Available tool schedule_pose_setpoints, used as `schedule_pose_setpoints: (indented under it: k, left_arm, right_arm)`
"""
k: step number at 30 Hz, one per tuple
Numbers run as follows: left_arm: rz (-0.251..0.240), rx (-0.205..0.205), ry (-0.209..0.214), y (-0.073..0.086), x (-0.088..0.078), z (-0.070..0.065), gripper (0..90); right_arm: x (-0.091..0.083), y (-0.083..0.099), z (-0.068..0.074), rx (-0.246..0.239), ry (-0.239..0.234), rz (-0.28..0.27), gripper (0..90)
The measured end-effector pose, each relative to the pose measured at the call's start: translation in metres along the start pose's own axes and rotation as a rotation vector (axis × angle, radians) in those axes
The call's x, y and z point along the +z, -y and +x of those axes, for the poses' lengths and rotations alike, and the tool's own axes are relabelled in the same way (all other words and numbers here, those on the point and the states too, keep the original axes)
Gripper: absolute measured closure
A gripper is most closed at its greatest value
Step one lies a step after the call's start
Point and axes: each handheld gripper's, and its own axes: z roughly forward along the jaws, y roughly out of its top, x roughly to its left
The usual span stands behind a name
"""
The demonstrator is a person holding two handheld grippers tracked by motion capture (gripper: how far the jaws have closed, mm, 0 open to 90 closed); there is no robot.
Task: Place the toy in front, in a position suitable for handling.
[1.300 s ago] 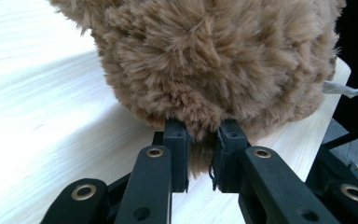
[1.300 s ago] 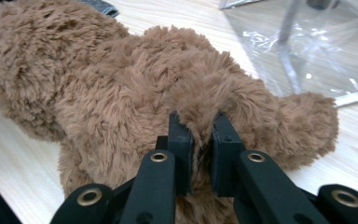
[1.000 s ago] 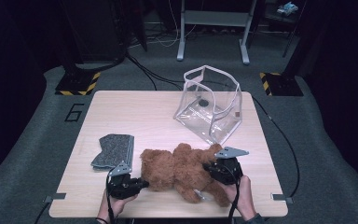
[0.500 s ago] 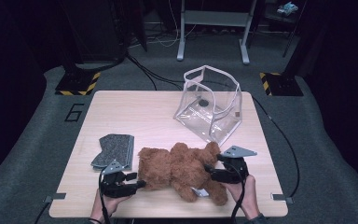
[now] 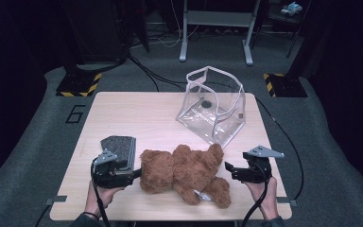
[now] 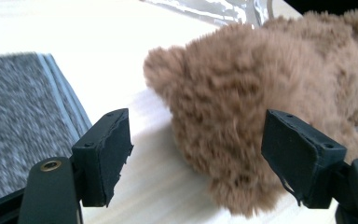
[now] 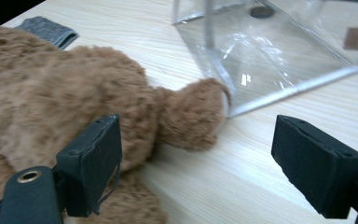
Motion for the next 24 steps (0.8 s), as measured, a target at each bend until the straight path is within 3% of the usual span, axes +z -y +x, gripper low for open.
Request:
schedule_pose_setpoints:
  k: [6,10,16,24]
  left_arm:
    - [-0.001,0.046,-0.022,-0.025,0.005,-0.004,23.1]
    - [0.014,0.075,-0.028,-0.033,0.012,-0.008,23.0]
    - [0.024,0.073,-0.031,-0.036,0.021,-0.008,22.7]
    - [0.027,0.064,-0.038,-0.040,0.022,-0.002,22.4]
  right_arm:
    - [0.002,0.005,-0.016,0.023,0.031,0.003,15.0]
    - [0.003,-0.007,-0.020,0.025,0.031,-0.006,15.2]
    - [0.010,-0.049,-0.025,0.021,0.035,-0.030,16.6]
    - [0.028,-0.113,-0.042,0.080,0.066,-0.057,20.0]
